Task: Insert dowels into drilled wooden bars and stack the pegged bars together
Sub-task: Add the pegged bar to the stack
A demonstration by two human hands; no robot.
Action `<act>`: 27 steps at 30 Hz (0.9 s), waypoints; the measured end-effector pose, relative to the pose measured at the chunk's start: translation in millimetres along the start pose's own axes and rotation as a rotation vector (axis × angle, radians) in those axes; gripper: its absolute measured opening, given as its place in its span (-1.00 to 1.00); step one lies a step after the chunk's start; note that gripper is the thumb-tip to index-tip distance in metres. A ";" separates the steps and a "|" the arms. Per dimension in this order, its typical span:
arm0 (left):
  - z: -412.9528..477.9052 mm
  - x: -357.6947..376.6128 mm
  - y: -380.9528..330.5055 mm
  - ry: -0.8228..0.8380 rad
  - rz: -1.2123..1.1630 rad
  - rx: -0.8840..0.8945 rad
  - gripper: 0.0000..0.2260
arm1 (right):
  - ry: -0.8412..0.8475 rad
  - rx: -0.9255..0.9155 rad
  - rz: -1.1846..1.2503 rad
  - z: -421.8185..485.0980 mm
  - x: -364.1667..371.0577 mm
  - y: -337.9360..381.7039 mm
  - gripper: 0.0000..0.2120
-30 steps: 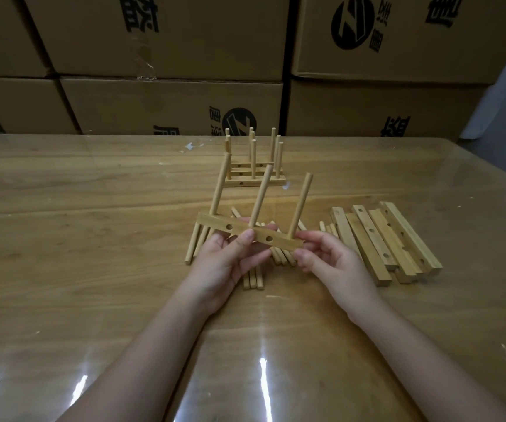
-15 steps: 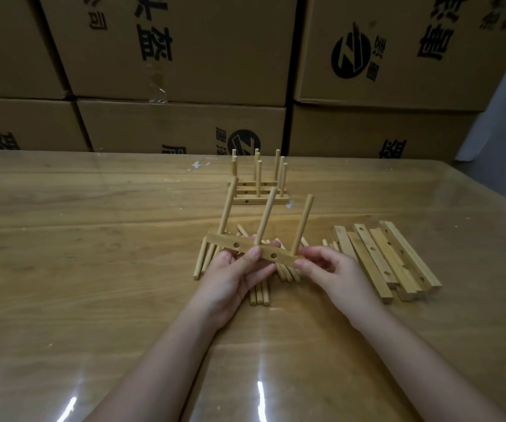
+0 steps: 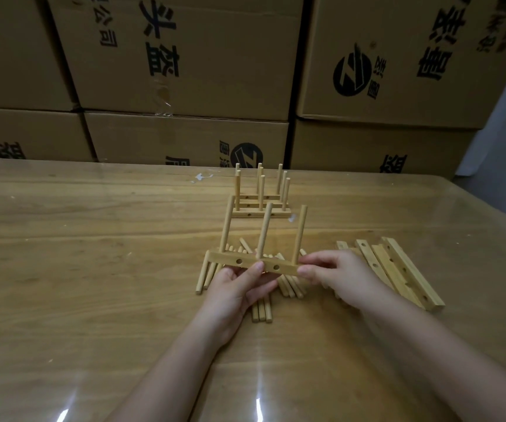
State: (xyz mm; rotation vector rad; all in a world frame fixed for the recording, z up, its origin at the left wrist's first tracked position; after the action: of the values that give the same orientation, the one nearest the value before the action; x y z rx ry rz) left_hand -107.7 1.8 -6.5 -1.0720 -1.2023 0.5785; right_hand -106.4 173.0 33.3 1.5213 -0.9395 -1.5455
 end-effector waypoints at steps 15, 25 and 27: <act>-9.8 7.4 -0.7 0.057 0.246 -0.053 -0.65 | -0.098 -0.036 -0.310 68.8 -30.1 -3.8 -0.70; -6.0 6.3 3.4 0.079 0.295 -0.026 -0.82 | -0.082 -0.004 -0.302 123.0 -13.5 -15.2 -0.69; -6.4 7.0 4.0 0.078 0.292 -0.030 -0.83 | -0.053 0.018 -0.303 128.8 -6.4 -20.0 -0.69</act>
State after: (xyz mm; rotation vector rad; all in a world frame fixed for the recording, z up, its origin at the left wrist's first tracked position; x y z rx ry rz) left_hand -98.9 7.1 -6.8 -1.2950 -0.9958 0.7372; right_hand -235.6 186.7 20.8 1.7036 -0.7796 -1.8000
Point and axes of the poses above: each hand's wrist, its own z-axis towards the middle knuckle, its own x-axis out of the palm, y = z × x, the point moved 7 cm from there along z, towards the middle knuckle, and after that the axes turned 9 degrees about z, right-handed, at the moved point
